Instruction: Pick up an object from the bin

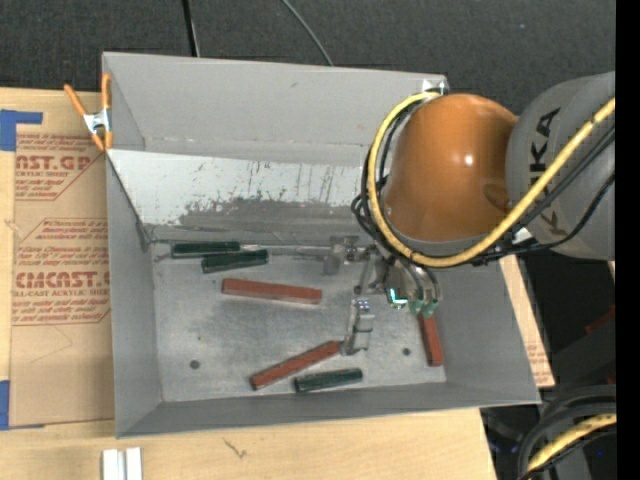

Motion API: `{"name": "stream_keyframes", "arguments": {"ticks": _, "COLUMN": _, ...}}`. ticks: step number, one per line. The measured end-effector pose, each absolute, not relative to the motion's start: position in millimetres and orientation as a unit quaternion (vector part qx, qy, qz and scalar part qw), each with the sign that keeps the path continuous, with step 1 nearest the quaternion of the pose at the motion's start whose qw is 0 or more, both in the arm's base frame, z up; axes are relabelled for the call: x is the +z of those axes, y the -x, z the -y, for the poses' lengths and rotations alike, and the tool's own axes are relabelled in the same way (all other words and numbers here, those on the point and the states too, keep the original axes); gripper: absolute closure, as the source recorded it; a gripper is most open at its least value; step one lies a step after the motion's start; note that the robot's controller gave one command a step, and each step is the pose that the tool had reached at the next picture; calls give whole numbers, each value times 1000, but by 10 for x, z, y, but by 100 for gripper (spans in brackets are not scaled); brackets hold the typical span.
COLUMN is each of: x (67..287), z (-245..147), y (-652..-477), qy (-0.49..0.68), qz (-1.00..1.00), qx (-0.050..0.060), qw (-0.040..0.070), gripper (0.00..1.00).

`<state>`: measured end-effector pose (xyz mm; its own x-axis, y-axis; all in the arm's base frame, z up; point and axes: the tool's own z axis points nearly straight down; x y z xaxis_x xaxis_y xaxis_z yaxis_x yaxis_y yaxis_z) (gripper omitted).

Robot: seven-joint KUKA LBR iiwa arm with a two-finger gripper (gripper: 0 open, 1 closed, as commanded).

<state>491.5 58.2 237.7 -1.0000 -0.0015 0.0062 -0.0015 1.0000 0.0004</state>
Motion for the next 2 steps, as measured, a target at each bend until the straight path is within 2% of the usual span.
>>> {"name": "stream_keyframes", "arguments": {"ticks": 1, "x": 2409, "z": -578, "y": -4929, "qy": 0, "qz": 1000, "qx": -1, "qw": -1, "gripper": 0}}
{"name": "stream_keyframes", "arguments": {"ticks": 2, "x": 1906, "z": -651, "y": -4903, "qy": 12, "qz": 1000, "qx": -1, "qw": -4, "gripper": 0}}
